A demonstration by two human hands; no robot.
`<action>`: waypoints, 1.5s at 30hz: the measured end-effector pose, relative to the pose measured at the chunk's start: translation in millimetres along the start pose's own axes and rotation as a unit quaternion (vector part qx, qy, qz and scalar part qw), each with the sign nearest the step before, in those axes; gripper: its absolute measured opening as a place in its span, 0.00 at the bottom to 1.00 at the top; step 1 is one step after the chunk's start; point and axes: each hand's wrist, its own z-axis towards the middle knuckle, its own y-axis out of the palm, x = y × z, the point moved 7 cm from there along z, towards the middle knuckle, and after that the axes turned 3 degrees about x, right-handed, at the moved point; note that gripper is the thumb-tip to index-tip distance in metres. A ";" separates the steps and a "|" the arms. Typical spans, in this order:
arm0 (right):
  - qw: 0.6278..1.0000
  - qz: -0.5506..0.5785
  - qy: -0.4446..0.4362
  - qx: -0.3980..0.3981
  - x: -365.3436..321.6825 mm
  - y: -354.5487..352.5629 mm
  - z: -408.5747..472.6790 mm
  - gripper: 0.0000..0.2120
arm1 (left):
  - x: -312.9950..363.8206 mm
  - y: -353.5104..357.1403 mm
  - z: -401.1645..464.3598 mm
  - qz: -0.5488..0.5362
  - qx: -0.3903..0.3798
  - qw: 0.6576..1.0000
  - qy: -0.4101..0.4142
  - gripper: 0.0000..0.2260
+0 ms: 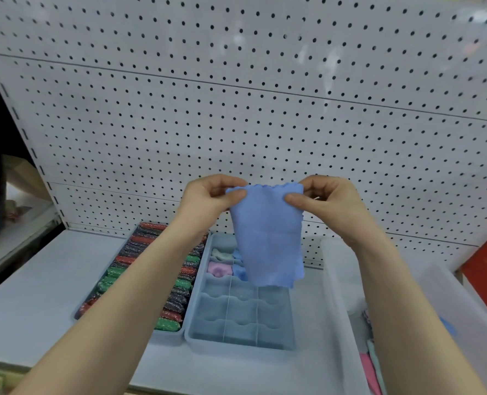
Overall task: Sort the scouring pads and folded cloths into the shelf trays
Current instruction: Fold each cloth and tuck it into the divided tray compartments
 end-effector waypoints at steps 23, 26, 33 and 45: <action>0.983 -0.109 0.039 0.143 13.9 12.7 16.1 0.12 | -6.3 27.6 8.1 0.115 0.067 0.990 0.049 0.15; 0.986 -0.063 0.024 0.155 1.5 23.3 14.4 0.12 | 7.1 40.9 1.2 0.127 0.067 0.987 0.077 0.11; 0.990 -0.027 0.007 0.139 -8.2 25.9 13.9 0.14 | 19.4 47.7 -3.8 0.073 0.039 0.991 0.107 0.08; 0.976 0.182 0.073 -0.096 56.5 61.5 -10.7 0.11 | 33.3 23.5 11.5 -0.074 -0.003 0.996 0.055 0.07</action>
